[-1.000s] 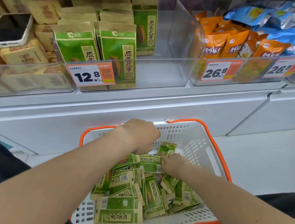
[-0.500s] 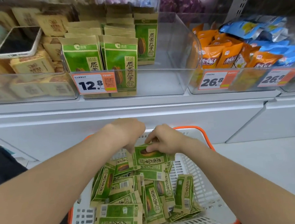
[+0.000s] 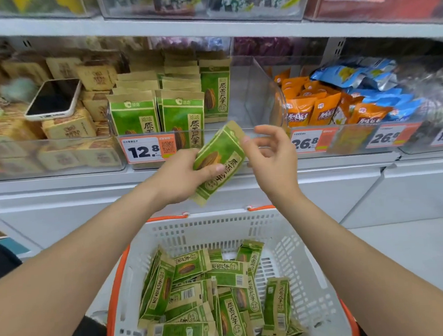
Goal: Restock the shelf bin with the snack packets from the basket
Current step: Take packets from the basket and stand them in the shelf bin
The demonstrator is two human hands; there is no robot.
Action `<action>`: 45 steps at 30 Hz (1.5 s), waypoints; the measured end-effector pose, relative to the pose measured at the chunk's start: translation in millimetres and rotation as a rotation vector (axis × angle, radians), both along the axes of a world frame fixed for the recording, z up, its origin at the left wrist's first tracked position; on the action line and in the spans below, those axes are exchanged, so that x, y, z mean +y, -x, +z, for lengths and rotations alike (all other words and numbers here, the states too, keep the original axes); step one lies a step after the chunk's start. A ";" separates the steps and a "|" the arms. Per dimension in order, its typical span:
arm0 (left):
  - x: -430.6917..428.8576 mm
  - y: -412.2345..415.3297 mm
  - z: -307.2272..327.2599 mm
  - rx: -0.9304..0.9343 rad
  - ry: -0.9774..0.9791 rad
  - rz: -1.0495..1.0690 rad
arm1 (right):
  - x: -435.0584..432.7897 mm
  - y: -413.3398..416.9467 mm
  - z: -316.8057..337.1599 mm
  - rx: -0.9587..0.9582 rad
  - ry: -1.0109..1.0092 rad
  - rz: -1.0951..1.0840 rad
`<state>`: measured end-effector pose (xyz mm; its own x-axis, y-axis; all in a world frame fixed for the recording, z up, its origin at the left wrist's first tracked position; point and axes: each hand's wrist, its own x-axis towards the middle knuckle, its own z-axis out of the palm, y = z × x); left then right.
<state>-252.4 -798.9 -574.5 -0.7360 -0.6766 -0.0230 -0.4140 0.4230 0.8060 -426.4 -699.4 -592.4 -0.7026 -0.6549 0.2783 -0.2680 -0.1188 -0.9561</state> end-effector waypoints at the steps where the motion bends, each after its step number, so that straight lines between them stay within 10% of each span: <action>1: 1.0 0.8 3.2 0.079 -0.008 0.044 | -1.2 -0.3 2.1 -0.094 -0.006 0.043; 15: 11.7 18.2 26.1 0.225 0.157 0.110 | -15.5 -29.0 35.9 -0.340 0.151 0.163; 24: 6.8 22.1 50.8 0.612 -0.080 0.255 | -8.8 -36.1 32.8 0.605 0.025 -0.046; 34: 4.9 20.5 54.8 0.595 -0.316 0.355 | -16.3 -30.9 39.7 0.588 0.080 0.071; 39: 0.2 20.1 60.9 0.640 -0.083 0.443 | -26.7 -24.6 56.4 0.408 0.027 0.088; 45: -8.9 13.1 63.6 0.383 0.769 0.543 | -50.0 6.3 60.5 0.121 -0.028 -0.063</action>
